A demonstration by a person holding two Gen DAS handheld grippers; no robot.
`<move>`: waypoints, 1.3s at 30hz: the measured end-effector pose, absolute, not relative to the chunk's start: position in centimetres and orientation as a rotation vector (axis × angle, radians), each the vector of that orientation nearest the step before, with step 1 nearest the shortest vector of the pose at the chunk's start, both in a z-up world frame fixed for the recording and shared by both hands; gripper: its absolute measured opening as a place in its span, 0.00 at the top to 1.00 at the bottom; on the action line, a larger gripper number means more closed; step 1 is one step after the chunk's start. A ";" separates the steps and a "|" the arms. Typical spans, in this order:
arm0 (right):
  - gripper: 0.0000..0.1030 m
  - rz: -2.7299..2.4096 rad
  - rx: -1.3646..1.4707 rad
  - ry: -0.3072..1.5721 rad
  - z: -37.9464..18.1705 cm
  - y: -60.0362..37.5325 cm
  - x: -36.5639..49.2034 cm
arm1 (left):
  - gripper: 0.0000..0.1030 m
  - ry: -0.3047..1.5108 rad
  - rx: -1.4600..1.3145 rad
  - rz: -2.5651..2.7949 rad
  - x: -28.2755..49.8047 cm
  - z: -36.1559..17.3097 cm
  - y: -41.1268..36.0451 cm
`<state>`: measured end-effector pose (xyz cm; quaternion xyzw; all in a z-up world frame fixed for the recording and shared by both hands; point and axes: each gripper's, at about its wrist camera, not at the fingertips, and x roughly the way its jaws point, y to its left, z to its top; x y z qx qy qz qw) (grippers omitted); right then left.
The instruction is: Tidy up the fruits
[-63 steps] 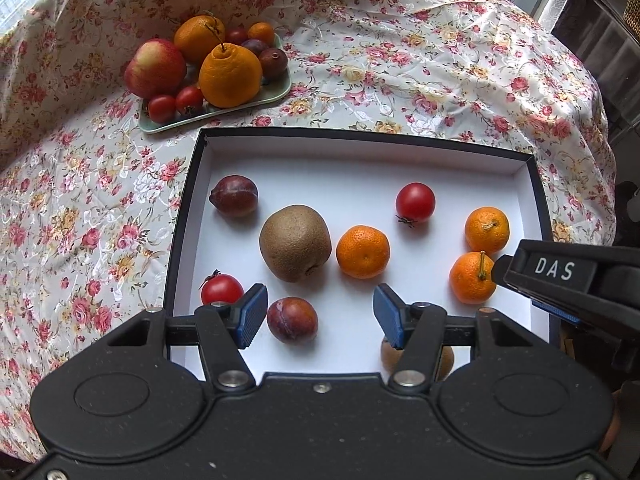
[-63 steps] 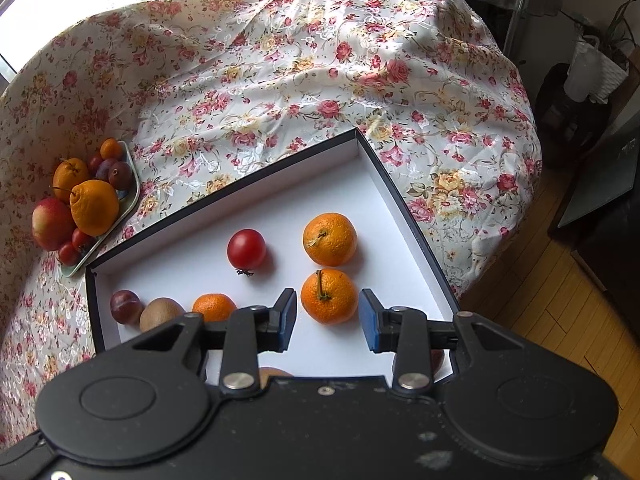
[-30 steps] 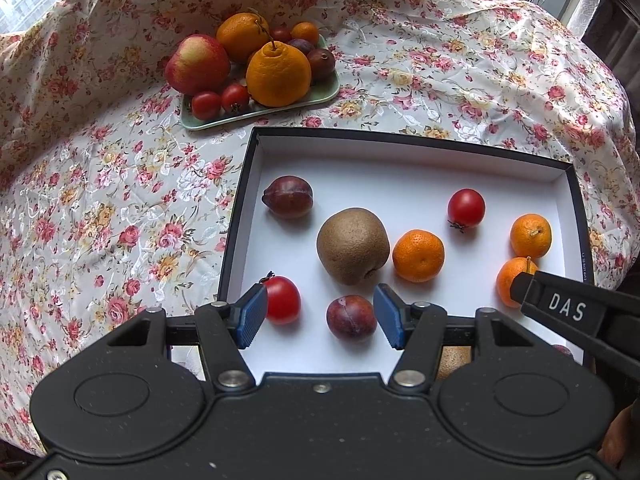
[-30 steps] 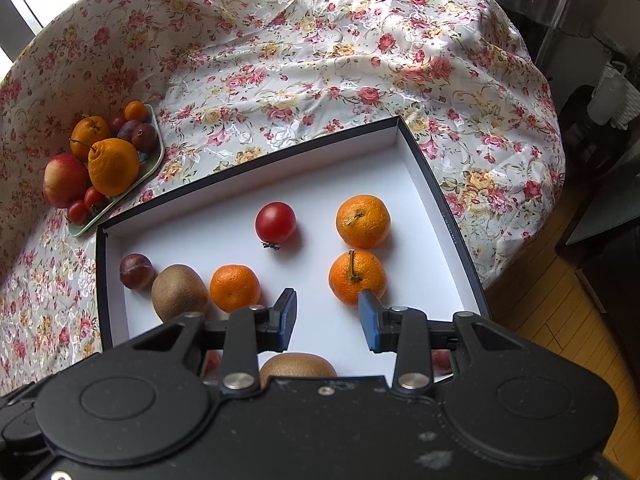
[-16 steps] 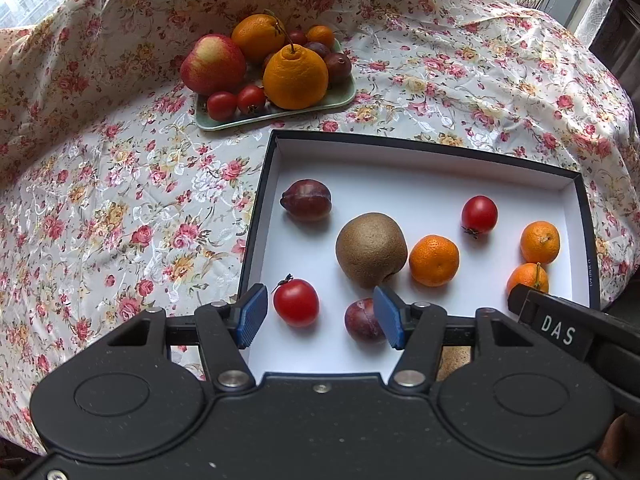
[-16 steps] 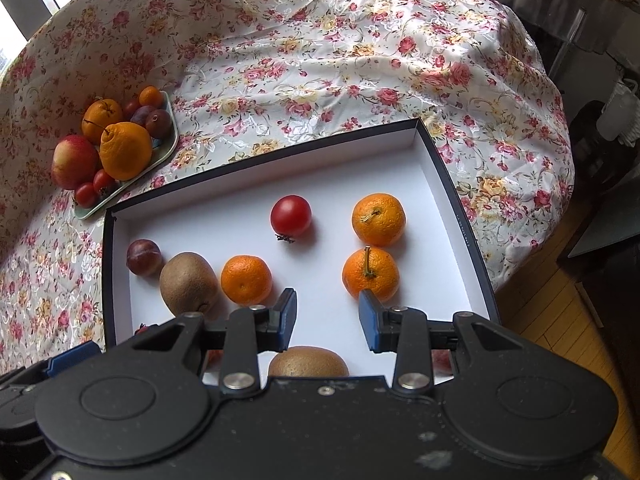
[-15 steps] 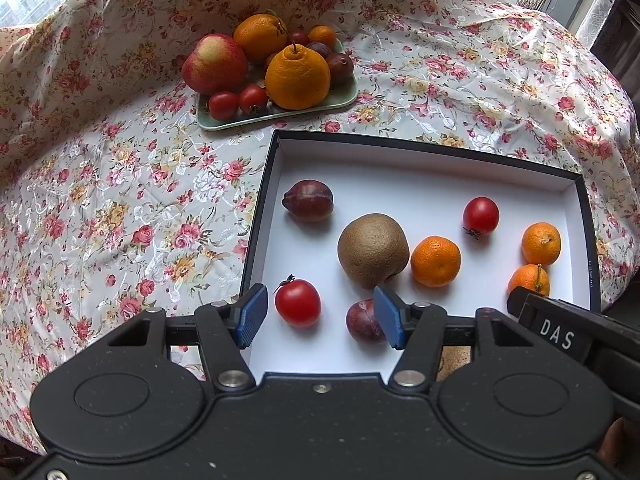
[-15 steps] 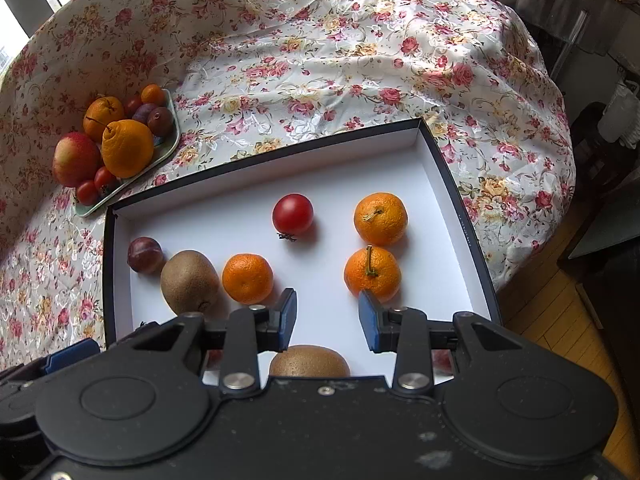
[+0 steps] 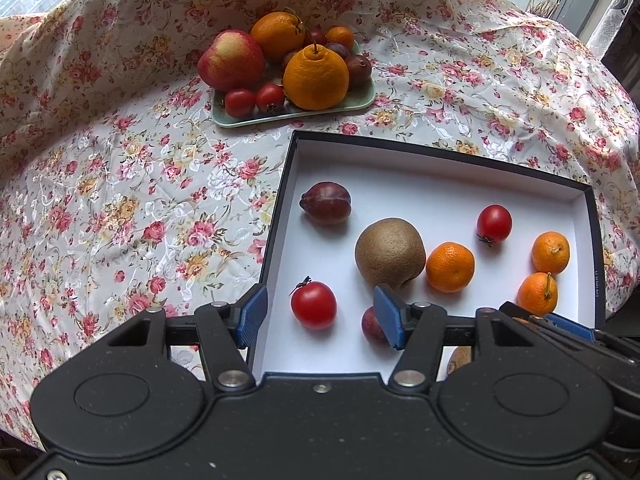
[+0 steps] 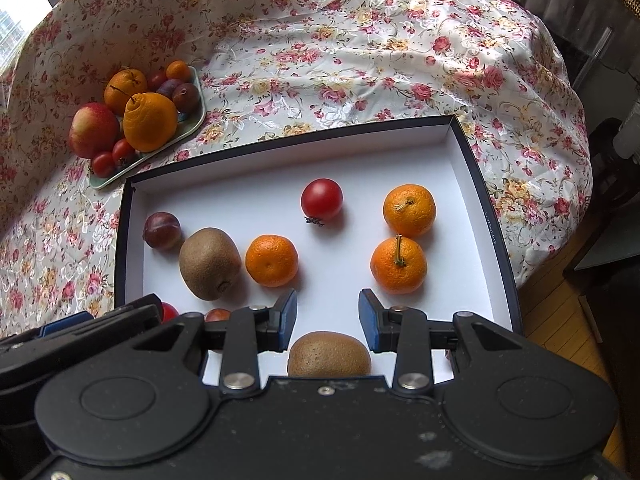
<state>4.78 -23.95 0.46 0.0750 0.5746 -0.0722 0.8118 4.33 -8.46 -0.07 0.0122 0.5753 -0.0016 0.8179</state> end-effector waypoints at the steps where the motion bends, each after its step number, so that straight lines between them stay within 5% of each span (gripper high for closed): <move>1: 0.63 -0.154 0.158 1.228 0.4 -23.9 4.8 | 0.39 1.227 0.025 -0.003 4.3 -0.1 -8.4; 39: 0.63 -0.148 0.152 1.228 0.6 -23.4 4.8 | 0.40 1.250 0.031 -0.007 4.4 -0.3 -8.2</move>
